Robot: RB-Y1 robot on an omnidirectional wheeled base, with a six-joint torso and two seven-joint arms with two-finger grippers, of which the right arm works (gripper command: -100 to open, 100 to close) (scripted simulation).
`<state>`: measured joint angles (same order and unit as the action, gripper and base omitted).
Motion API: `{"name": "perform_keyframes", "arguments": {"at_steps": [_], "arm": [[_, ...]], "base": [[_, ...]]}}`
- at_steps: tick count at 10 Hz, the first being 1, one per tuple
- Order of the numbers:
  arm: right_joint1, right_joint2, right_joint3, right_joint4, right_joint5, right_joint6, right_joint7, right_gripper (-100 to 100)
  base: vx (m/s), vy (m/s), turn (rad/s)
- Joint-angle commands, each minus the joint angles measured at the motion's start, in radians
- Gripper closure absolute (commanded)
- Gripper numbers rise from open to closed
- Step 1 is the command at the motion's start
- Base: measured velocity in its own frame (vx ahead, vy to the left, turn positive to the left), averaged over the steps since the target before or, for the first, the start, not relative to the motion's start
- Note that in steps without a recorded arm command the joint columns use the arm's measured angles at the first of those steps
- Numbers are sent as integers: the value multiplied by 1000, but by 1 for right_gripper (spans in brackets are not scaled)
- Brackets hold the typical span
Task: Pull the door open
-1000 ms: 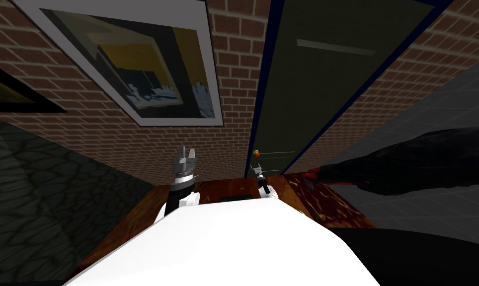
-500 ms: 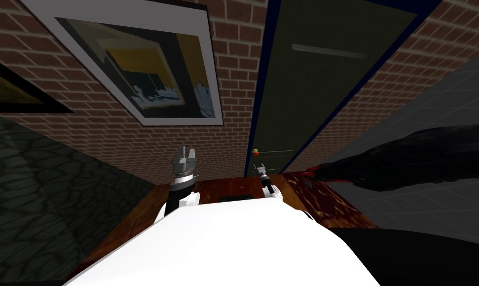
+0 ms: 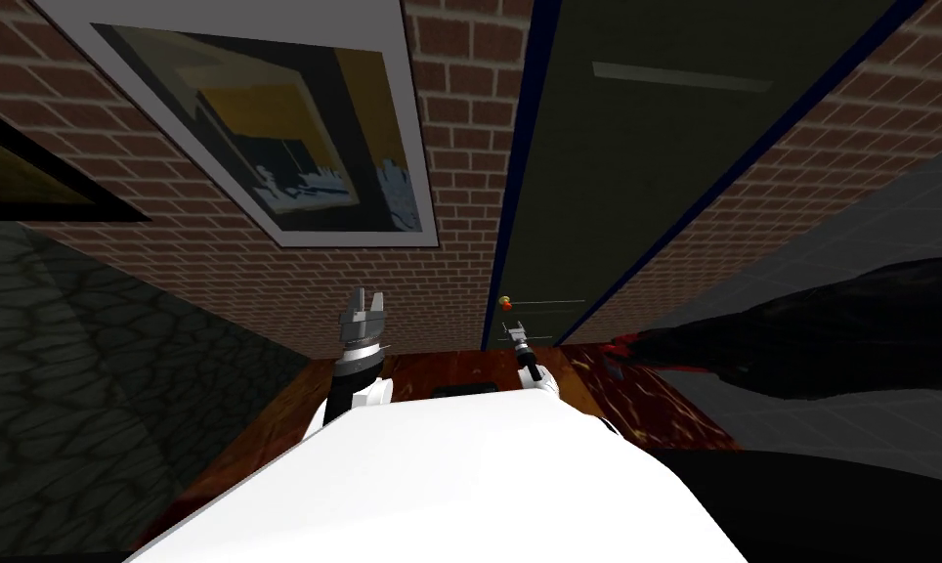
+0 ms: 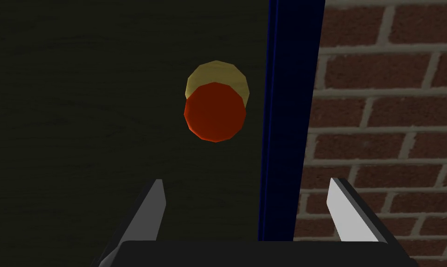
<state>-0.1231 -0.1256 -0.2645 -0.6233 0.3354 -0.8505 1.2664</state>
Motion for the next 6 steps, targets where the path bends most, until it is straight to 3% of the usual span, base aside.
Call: {"name": "perform_keyframes", "arguments": {"at_steps": [1, 2, 3, 6], "arm": [[1, 0, -29, -4, 2, 4, 2, -100], [1, 2, -50, -4, 4, 6, 5, -100], [1, 2, -50, -4, 4, 6, 5, -100], [0, 6, -120, -4, 9, 12, 16, -100]], "base": [[39, -22, 200], [38, -19, 200], [24, -16, 49], [31, -24, 177]]}}
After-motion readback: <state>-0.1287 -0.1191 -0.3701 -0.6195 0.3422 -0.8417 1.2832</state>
